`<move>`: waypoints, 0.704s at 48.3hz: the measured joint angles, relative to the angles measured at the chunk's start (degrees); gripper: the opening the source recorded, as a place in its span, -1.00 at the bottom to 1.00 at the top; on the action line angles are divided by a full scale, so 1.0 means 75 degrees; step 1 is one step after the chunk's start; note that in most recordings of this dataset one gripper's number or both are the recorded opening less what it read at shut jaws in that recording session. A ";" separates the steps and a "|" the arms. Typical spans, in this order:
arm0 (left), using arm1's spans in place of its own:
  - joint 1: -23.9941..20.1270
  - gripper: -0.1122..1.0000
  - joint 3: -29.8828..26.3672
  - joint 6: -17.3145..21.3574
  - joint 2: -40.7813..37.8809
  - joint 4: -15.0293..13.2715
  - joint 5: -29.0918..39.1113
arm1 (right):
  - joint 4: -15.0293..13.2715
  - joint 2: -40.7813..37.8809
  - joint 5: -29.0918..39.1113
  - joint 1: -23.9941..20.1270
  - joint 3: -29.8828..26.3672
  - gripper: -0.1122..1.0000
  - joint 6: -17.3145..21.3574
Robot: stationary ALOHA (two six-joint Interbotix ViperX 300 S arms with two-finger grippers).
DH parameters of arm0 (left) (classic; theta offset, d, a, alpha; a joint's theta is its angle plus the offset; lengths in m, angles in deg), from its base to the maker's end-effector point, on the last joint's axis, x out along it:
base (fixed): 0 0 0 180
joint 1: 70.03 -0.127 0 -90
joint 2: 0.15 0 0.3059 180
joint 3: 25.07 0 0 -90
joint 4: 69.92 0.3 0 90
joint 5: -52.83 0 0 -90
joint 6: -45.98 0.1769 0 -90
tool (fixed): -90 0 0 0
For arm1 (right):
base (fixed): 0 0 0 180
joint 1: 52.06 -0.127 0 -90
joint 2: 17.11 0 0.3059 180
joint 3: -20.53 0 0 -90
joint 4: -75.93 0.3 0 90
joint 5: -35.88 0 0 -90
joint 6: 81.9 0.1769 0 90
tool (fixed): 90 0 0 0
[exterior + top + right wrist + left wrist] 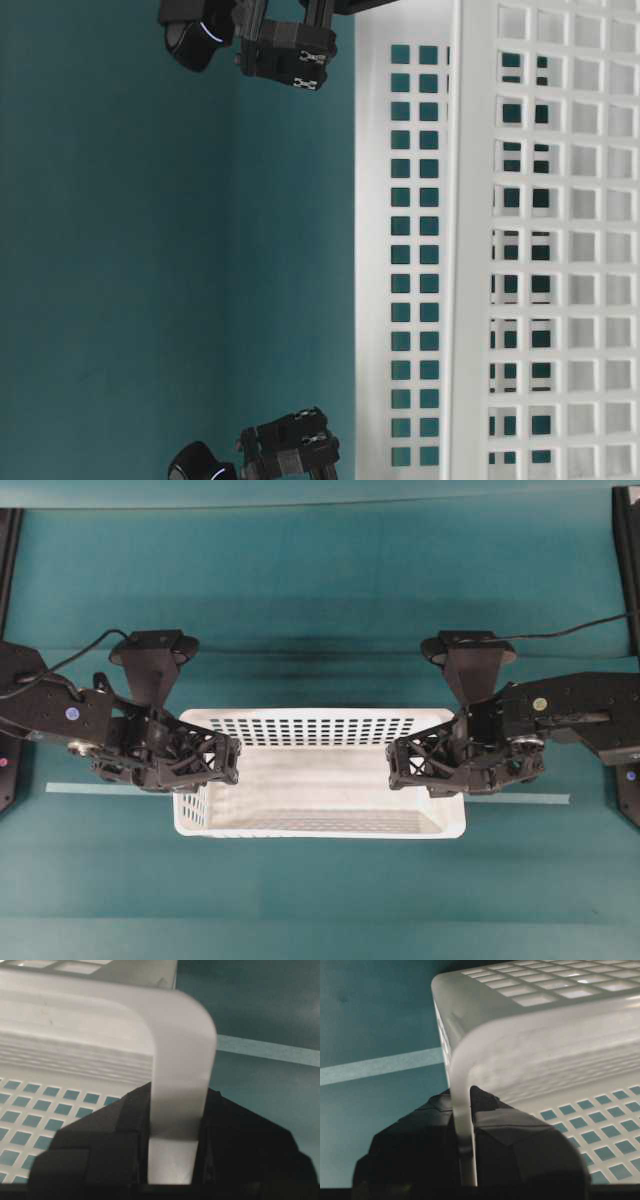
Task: Lift the white basket with both hands.
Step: 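Lower the basket to the table and open both grippers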
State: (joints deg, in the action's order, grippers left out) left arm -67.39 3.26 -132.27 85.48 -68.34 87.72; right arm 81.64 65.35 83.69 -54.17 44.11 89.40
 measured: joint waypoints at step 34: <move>0.0012 0.76 0.0164 0.0094 -0.0023 0.0035 -0.0258 | -0.0035 -0.0105 -0.0270 -0.0164 0.0082 0.59 -0.0070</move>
State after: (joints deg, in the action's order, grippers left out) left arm -67.30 4.49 -131.56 85.30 -68.07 85.79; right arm 81.38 64.56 81.67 -55.40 44.73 88.87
